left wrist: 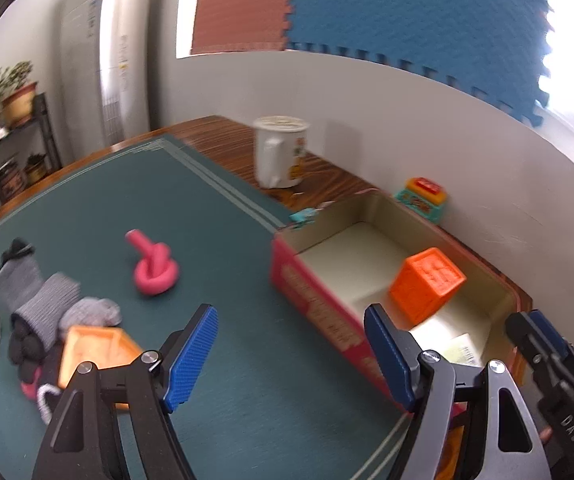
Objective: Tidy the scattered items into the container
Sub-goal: 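Lower the orange cube into the red tin and open the left gripper, then grasp the clear plastic bag with the left gripper while the right approaches the light-orange cube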
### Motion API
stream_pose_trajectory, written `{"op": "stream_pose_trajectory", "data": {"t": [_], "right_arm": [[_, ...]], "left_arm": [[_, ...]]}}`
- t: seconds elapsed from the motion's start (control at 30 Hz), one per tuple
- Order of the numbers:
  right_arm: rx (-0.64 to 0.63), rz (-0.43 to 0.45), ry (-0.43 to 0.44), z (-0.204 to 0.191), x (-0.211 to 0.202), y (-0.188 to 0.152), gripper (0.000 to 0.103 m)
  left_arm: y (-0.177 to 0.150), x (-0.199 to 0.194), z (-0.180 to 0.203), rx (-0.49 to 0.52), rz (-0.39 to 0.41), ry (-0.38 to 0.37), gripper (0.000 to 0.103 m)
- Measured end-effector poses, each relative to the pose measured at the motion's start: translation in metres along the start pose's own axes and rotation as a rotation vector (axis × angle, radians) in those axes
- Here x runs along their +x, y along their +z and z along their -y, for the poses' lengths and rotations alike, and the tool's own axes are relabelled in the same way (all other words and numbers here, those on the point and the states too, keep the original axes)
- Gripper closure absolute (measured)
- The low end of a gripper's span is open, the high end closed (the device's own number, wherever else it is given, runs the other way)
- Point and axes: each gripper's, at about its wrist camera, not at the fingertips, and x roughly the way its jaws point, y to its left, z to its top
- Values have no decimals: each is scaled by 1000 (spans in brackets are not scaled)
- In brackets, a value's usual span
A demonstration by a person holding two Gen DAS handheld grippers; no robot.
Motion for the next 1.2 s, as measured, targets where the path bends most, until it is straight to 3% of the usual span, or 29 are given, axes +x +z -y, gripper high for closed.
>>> {"op": "stream_pose_trajectory", "data": {"t": [0.4, 0.7, 1.0, 1.2], "right_arm": [[-101, -11, 101, -67, 4, -6, 26], [-188, -70, 188, -126, 20, -22, 25], [-242, -115, 224, -162, 32, -36, 25], [-265, -137, 225, -178, 42, -40, 24]], "left_arm": [[-26, -34, -104, -173, 28, 136, 26], [-46, -55, -208, -320, 5, 324, 26], [-51, -54, -295, -341, -32, 498, 26], [-52, -35, -323, -359, -61, 511, 26]]}}
